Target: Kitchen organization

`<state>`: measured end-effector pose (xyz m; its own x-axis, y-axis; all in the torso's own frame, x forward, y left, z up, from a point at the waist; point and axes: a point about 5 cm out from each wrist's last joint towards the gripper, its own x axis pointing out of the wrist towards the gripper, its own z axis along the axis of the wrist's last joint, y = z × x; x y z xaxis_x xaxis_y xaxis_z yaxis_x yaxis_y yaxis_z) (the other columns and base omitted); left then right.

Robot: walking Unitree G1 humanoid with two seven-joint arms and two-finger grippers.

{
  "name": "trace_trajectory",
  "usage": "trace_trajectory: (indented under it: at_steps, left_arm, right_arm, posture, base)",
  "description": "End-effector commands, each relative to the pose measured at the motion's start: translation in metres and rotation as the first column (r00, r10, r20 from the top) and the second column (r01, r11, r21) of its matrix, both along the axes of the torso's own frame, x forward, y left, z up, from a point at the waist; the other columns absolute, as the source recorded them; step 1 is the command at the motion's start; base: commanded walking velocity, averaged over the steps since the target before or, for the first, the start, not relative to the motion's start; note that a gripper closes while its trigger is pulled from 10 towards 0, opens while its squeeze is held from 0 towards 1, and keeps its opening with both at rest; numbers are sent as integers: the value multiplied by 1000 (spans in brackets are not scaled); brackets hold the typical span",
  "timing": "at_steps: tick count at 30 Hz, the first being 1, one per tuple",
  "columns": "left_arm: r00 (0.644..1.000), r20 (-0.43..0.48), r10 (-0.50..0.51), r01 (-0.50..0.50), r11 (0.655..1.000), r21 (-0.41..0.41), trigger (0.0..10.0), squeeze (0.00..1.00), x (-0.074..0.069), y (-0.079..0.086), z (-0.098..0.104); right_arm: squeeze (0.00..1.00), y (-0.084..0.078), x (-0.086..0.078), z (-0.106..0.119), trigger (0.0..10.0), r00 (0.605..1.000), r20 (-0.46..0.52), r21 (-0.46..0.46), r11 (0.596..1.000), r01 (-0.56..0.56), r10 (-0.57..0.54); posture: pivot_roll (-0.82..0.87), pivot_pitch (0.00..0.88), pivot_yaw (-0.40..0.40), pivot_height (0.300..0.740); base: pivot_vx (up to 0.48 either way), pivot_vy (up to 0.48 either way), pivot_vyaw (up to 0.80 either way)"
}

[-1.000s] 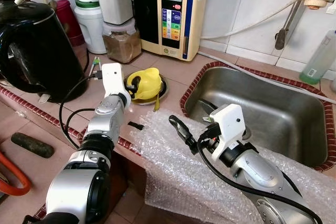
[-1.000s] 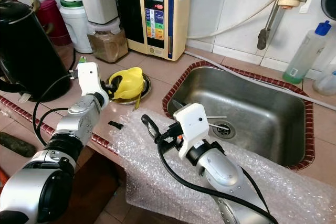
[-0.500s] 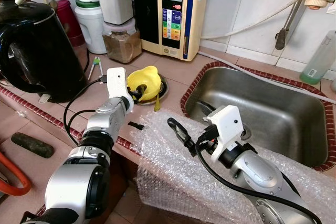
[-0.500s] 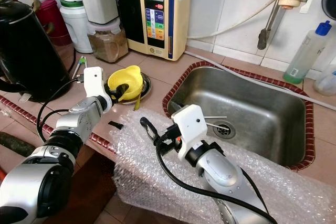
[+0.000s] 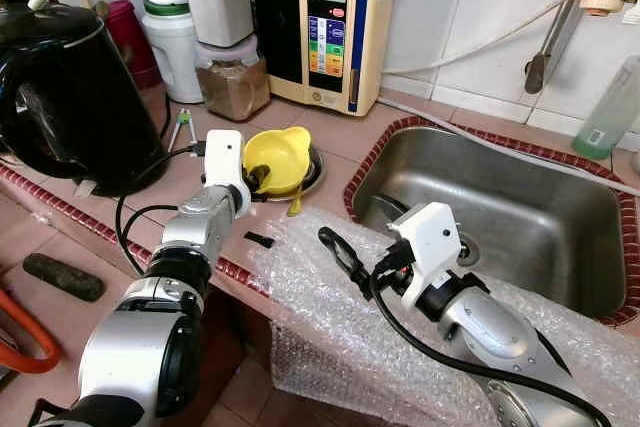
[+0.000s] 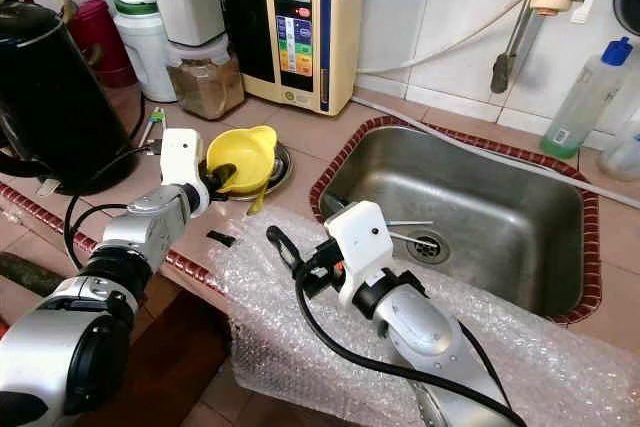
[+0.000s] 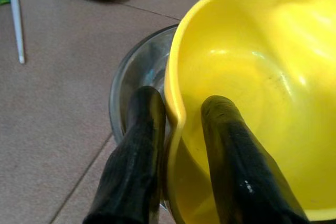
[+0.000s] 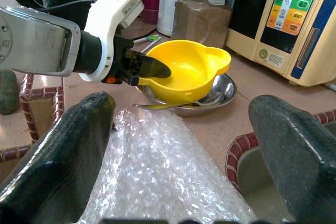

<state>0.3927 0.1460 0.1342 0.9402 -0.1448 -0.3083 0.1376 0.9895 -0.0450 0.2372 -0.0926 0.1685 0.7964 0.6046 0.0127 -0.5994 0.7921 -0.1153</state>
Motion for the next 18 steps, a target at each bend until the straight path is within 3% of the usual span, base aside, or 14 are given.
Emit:
trace_trajectory:
  at_steps: [1, 12, 18]
  left_arm:
    - [1000, -6, -3, 3, 1000, 24, 0, 0, -1, 4, -4]
    - [999, 34, -5, 5, 1000, -14, 0, 0, -1, 1, -1]
    - [998, 64, -13, 12, 1000, 7, 0, 0, -1, 1, 1]
  right_arm:
    - [0, -1, 2, 1, 10000, 1000, 8, -8, 1000, -1, 1]
    - [0, -2, 3, -1, 10000, 1000, 6, -27, 1000, -7, 7]
    - [0, -3, 2, -2, 10000, 1000, 7, -31, 1000, -5, 5]
  posture:
    - [-118, 0, 63, 740]
    - [-118, 0, 54, 740]
    - [-121, 0, 54, 740]
  base:
    - [0, 0, 0]
    - [0, 0, 0]
    - [0, 0, 0]
